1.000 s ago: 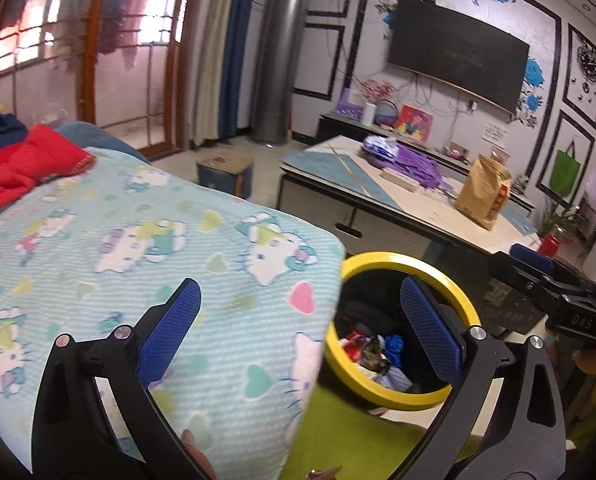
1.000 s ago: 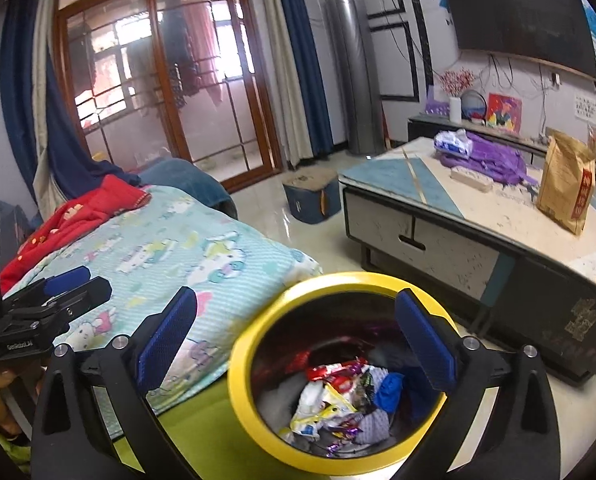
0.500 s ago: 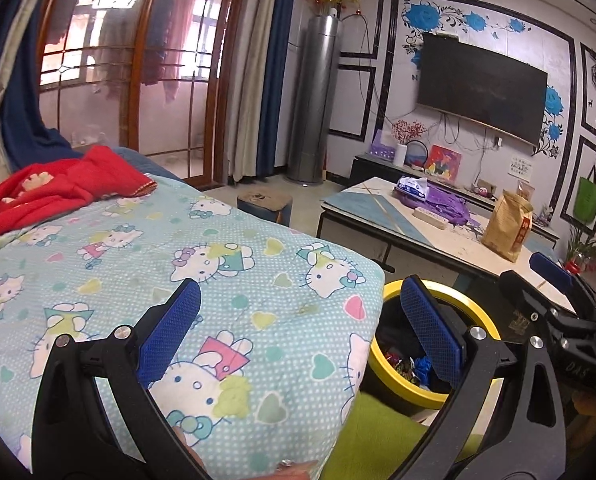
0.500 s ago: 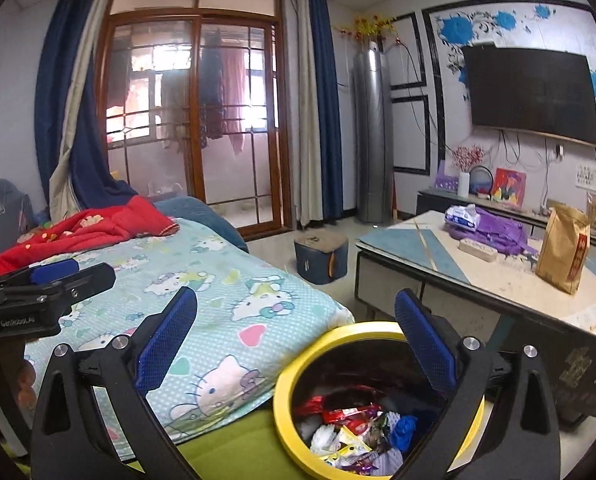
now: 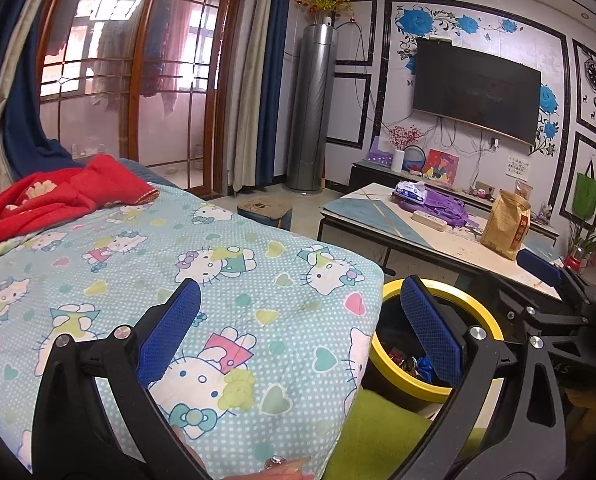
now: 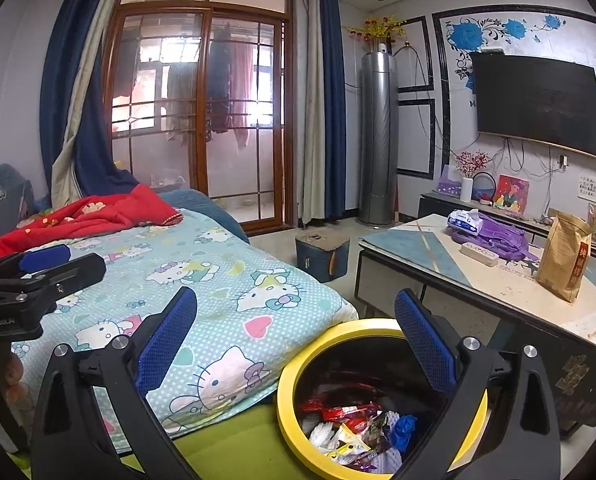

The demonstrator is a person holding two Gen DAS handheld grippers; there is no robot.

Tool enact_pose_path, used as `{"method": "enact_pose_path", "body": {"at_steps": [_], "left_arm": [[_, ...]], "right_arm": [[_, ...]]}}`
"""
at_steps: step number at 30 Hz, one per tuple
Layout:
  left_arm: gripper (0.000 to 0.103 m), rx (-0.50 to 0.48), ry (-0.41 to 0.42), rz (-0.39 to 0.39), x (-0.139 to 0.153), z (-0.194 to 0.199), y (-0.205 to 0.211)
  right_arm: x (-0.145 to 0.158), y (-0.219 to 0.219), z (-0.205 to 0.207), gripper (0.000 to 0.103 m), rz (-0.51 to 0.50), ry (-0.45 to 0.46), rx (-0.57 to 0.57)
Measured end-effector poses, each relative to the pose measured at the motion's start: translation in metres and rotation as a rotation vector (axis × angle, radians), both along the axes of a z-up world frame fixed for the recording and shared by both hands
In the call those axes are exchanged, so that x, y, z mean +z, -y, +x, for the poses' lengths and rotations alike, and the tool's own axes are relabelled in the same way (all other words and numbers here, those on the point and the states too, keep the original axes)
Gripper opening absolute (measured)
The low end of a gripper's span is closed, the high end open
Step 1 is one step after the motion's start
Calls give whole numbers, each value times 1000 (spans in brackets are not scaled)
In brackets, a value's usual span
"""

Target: Collect trash

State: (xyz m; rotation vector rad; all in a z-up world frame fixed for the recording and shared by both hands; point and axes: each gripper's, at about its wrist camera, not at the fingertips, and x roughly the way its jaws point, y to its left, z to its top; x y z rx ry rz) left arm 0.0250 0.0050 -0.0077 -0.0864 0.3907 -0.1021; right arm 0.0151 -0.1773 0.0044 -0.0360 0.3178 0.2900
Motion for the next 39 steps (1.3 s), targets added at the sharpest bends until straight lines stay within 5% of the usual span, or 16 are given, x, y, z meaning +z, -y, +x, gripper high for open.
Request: {"method": "enact_pose_path", "body": {"at_steps": [39], "left_arm": [[92,5,-3,-6,2,-1,0]], "right_arm": [[-3,0,0,97,-3,-3,-7]]}}
